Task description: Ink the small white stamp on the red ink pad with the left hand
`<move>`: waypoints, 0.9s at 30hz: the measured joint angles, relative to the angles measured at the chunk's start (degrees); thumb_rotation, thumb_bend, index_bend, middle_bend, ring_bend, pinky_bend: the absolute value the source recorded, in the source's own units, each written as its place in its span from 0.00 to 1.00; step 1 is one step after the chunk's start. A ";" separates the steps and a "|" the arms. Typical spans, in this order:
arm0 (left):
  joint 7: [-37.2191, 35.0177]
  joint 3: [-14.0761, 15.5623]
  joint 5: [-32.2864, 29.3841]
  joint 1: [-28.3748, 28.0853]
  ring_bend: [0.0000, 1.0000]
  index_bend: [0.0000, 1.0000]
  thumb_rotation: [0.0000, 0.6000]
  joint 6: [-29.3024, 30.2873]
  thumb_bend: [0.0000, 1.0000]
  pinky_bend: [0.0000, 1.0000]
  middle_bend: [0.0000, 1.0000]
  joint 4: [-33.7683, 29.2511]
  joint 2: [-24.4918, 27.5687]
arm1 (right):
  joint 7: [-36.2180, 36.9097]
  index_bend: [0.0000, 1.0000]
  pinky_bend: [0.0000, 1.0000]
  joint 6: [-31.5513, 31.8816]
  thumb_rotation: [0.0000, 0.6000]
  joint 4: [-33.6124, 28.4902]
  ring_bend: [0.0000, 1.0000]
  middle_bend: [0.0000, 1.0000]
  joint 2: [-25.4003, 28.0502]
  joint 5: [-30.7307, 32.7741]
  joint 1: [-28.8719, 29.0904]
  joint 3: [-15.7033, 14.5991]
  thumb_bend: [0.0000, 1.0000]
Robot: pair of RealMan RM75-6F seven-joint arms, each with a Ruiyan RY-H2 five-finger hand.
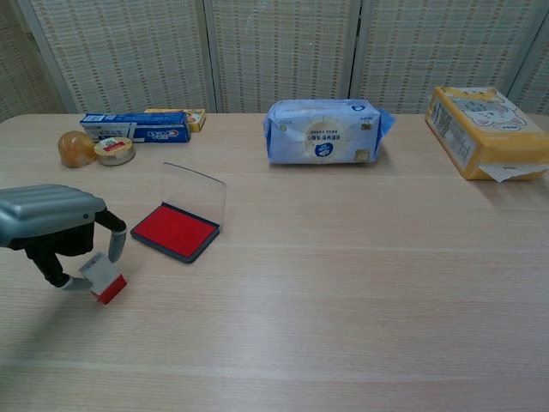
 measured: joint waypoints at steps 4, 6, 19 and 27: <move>-0.33 -0.59 0.53 0.39 0.82 0.65 1.00 -0.02 0.28 0.72 1.00 0.22 -0.05 | 0.17 0.00 0.00 0.13 1.00 0.08 0.00 0.00 -0.01 0.03 -0.06 0.03 0.18; -0.18 -0.78 0.59 0.55 0.82 0.62 1.00 -0.06 0.26 0.72 1.00 0.23 -0.01 | 0.20 0.00 0.00 0.12 1.00 0.08 0.00 0.00 0.00 0.06 -0.04 0.06 0.18; 2.07 -1.77 -0.60 1.35 0.81 0.47 1.00 -0.06 0.14 0.72 1.00 -0.30 0.37 | 0.22 0.00 0.00 0.81 1.00 1.09 0.00 0.00 -0.48 -0.52 -0.10 -0.10 0.18; 6.46 -2.54 -2.13 2.31 0.71 0.32 1.00 3.47 0.12 0.67 0.95 -5.87 2.90 | 0.66 0.00 0.00 1.40 1.00 5.65 0.00 0.00 -0.83 -2.19 -0.17 -0.71 0.18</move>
